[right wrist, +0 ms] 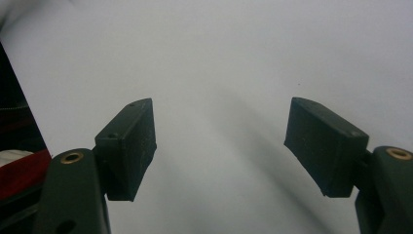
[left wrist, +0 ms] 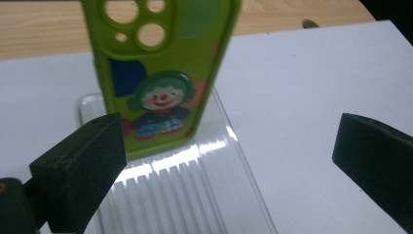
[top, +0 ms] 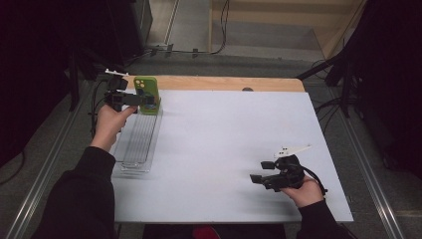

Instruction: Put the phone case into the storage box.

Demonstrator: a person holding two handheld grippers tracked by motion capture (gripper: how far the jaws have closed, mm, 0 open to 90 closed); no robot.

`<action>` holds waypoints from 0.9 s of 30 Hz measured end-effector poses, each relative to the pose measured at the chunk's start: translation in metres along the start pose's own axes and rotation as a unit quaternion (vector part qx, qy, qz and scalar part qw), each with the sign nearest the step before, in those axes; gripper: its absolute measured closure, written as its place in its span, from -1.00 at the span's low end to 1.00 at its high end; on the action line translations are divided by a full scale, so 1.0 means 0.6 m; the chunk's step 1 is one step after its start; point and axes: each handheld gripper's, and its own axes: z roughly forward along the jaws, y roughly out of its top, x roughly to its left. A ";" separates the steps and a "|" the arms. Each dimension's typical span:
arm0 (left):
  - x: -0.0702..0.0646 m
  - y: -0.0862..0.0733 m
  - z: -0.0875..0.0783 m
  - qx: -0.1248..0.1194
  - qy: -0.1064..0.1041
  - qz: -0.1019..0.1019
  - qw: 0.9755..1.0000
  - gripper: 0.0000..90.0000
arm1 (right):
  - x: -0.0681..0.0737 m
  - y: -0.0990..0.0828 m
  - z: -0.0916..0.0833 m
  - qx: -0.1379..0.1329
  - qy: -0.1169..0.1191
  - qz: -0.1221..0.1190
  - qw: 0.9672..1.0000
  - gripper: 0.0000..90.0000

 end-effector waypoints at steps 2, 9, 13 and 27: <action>-0.007 -0.003 -0.003 0.006 -0.006 0.006 1.000 -1.00 | 0.001 0.000 0.000 0.000 0.000 -0.001 1.000 -0.44; -0.023 -0.011 -0.011 0.013 -0.043 0.010 0.999 -1.00 | 0.001 0.000 0.001 0.000 0.001 0.001 1.000 -0.44; -0.033 -0.015 -0.013 0.012 -0.057 0.011 0.998 -1.00 | 0.002 0.001 0.001 0.001 0.001 0.000 1.000 -0.44; -0.064 -0.032 -0.015 0.031 -0.089 0.038 0.995 -0.96 | 0.002 0.001 0.000 0.001 0.001 -0.001 1.000 -0.44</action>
